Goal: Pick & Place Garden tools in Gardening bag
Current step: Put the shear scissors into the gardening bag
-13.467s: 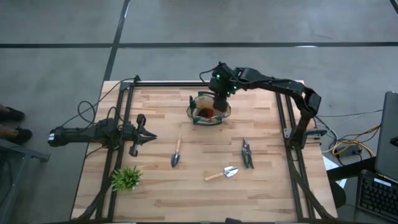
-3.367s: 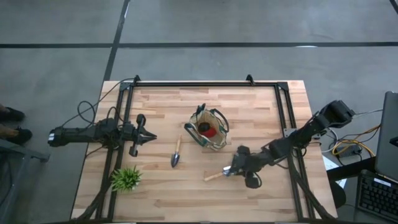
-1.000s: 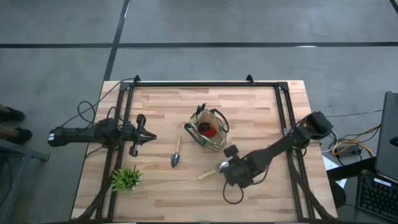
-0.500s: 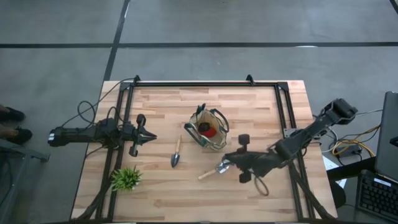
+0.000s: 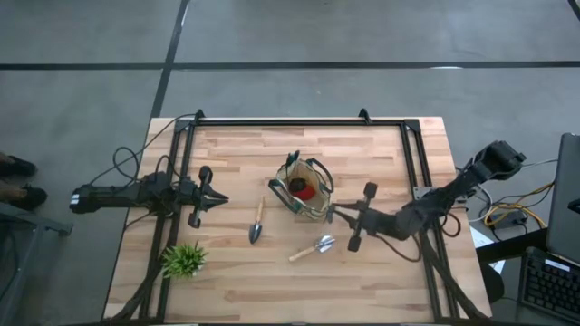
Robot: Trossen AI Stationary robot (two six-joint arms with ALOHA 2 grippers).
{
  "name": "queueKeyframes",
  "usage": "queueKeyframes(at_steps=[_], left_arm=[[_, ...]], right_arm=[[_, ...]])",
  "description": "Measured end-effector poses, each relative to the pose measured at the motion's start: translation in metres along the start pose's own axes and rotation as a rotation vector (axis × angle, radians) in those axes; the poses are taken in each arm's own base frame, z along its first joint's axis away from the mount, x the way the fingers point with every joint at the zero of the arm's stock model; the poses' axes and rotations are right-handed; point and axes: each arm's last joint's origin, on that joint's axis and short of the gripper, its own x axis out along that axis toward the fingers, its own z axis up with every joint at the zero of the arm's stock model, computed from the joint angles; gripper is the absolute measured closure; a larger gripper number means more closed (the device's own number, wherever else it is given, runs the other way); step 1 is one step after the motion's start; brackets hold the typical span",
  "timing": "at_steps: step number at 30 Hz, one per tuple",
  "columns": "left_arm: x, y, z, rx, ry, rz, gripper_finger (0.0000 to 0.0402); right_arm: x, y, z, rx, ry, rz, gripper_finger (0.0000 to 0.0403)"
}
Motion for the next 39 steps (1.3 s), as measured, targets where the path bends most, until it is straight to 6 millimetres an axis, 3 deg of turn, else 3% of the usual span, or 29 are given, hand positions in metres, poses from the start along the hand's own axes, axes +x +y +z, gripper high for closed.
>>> queueKeyframes(at_steps=[9,18,32,39], left_arm=[[0.000,0.000,0.000,0.000,0.000,-0.001,0.0365],[0.000,0.000,0.000,0.000,-0.001,-0.001,0.0365],[0.000,0.000,0.000,0.000,0.000,0.000,0.0365],[0.000,0.000,0.000,0.000,0.000,0.000,0.0365]], right_arm=[[0.007,-0.013,-0.017,0.033,0.007,-0.075,0.0370],[0.020,-0.005,-0.027,0.008,0.004,-0.099,0.0370],[0.040,0.009,-0.011,-0.037,-0.018,-0.113,0.0370],[0.039,0.010,-0.019,-0.004,0.000,-0.108,0.0370]])
